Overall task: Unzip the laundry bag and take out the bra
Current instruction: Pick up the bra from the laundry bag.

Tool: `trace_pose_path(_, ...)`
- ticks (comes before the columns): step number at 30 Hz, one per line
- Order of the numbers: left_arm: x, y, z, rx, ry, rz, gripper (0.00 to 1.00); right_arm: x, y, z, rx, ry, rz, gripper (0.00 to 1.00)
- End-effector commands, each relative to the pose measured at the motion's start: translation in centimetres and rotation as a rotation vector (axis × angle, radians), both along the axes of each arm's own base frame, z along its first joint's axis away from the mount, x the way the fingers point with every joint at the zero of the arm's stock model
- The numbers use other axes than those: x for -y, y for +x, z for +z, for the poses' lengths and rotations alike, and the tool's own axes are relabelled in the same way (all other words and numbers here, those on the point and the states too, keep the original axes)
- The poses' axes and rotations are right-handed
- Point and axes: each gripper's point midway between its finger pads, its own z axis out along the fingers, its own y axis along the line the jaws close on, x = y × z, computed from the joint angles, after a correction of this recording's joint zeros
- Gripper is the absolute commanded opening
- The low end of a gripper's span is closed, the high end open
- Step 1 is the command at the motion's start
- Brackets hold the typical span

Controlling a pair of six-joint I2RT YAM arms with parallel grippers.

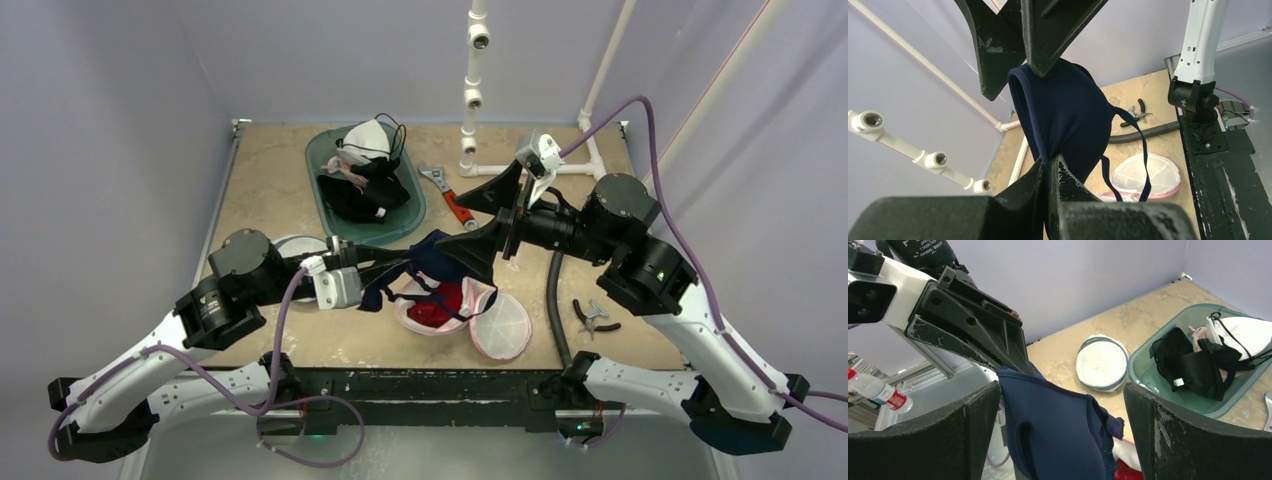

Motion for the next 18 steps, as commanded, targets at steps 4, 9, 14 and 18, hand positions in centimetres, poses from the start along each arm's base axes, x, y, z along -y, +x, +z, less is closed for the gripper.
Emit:
trace_pose_path(4,-0.13,-0.08,1.87,0.050,-0.064,0.000,0.00,0.05,0.76,-0.32,0.026,-0.018,-0.029,0.82)
trace_pose_path(9,-0.05,0.01,1.82,0.048,-0.066,0.002,0.00,-0.48,0.78,-0.50,0.022,-0.023,-0.008,0.52)
trace_pose_path(14,-0.03,0.02,1.67,0.047,-0.063,0.002,0.00,-0.48,0.71,-0.19,0.028,-0.013,-0.004,0.25)
trace_pose_path(18,-0.09,0.19,1.33,0.031,-0.055,0.013,0.00,-0.40,0.70,0.30,0.036,0.003,-0.009,0.00)
